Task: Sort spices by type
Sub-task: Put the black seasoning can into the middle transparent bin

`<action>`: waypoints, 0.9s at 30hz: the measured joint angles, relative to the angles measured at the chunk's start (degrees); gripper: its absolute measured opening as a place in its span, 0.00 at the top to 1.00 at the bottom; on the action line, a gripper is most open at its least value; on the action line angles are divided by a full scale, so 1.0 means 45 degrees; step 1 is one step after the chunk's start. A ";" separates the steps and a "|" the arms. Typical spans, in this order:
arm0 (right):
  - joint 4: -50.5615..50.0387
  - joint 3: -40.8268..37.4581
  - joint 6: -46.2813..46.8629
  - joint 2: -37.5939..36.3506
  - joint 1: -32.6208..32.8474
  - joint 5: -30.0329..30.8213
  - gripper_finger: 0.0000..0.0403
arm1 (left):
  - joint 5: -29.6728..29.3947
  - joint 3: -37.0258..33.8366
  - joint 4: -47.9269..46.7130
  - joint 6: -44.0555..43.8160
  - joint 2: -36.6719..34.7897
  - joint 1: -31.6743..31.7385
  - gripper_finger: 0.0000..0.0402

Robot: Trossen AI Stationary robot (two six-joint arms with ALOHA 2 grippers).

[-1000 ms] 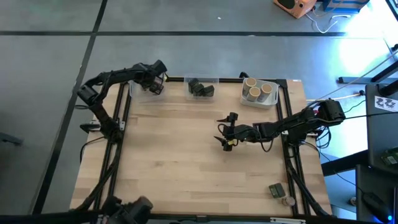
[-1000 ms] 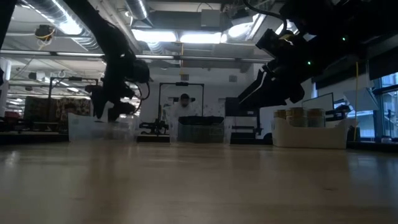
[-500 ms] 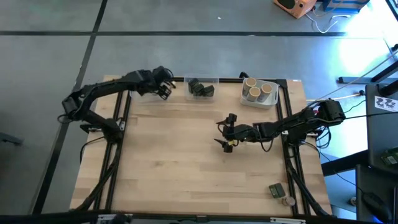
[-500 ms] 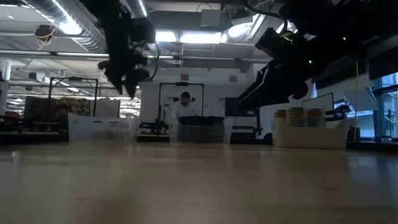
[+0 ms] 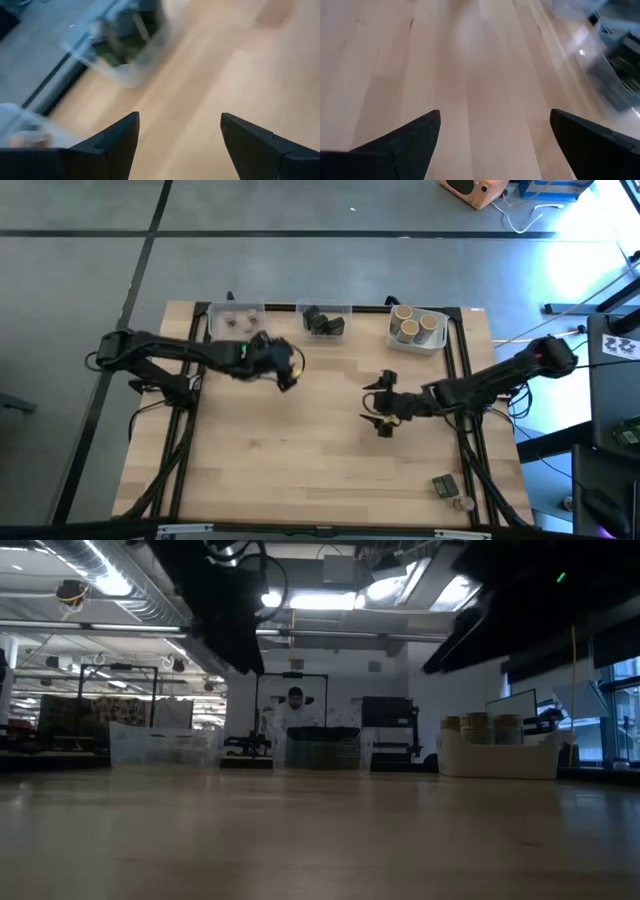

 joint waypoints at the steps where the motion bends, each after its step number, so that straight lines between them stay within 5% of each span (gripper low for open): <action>1: -0.1111 0.0399 0.0411 -0.0203 0.0311 0.0255 0.07 | -0.0002 -0.0357 0.0505 -0.0166 0.0020 -0.0321 0.35; 7: -0.7152 0.3001 0.3725 -0.0395 0.2051 0.0741 0.07 | -0.0034 -0.2293 0.3376 -0.1093 0.0043 -0.2195 0.35; 11: -0.9214 0.3909 0.6385 -0.0325 0.3094 0.0221 0.07 | -0.0025 -0.3329 0.5904 -0.1268 0.0043 -0.3391 0.35; 27: -1.1904 0.4178 1.9460 -0.0102 0.7493 -0.4520 0.07 | -0.0084 -0.4732 1.1296 -0.1367 0.1500 -0.5471 0.35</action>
